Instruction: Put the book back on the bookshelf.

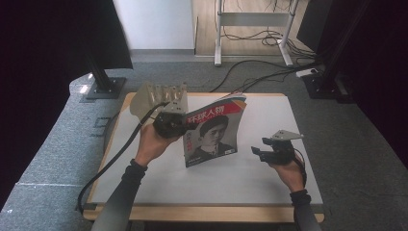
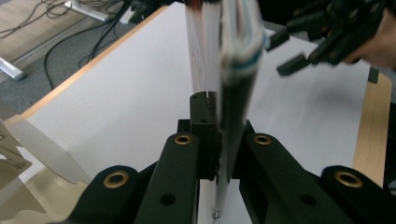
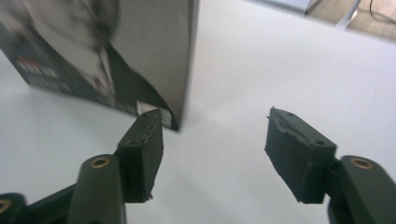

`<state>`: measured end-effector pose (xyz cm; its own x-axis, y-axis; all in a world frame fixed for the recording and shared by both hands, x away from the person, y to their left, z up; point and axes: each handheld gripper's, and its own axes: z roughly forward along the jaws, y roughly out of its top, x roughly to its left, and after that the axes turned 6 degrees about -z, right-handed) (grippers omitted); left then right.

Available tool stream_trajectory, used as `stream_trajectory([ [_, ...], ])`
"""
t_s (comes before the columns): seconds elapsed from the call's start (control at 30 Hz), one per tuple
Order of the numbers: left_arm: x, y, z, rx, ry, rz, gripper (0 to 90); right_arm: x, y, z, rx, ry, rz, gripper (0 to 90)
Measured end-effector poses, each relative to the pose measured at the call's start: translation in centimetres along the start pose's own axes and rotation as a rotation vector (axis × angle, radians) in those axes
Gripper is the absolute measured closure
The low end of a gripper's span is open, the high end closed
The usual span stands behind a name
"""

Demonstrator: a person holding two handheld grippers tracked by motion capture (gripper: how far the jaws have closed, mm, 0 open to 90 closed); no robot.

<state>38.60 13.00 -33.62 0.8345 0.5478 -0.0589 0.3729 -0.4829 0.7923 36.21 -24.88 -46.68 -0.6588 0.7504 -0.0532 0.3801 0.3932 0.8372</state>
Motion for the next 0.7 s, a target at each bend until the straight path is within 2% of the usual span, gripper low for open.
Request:
stream_trajectory([
  [0.23,0.3,0.0,-1.3,-0.008,0.001,-0.03,87.1,0.4,-2.9,1.9,0.057,-0.028,0.034,26.2],
  [0.4,0.6,-0.1,-2.7,0.008,0.01,-0.037,87.0,0.3,-4.3,2.8,0.099,-0.058,0.053,17.8],
  [0.57,0.8,-0.2,-4.1,0.014,0.021,-0.05,87.1,0.3,-5.2,3.6,0.146,-0.076,0.037,15.7],
  [0.7,1.1,-0.6,-5.1,0.008,0.029,-0.067,87.0,0.4,-5.4,4.0,0.162,-0.073,0.029,15.1],
])
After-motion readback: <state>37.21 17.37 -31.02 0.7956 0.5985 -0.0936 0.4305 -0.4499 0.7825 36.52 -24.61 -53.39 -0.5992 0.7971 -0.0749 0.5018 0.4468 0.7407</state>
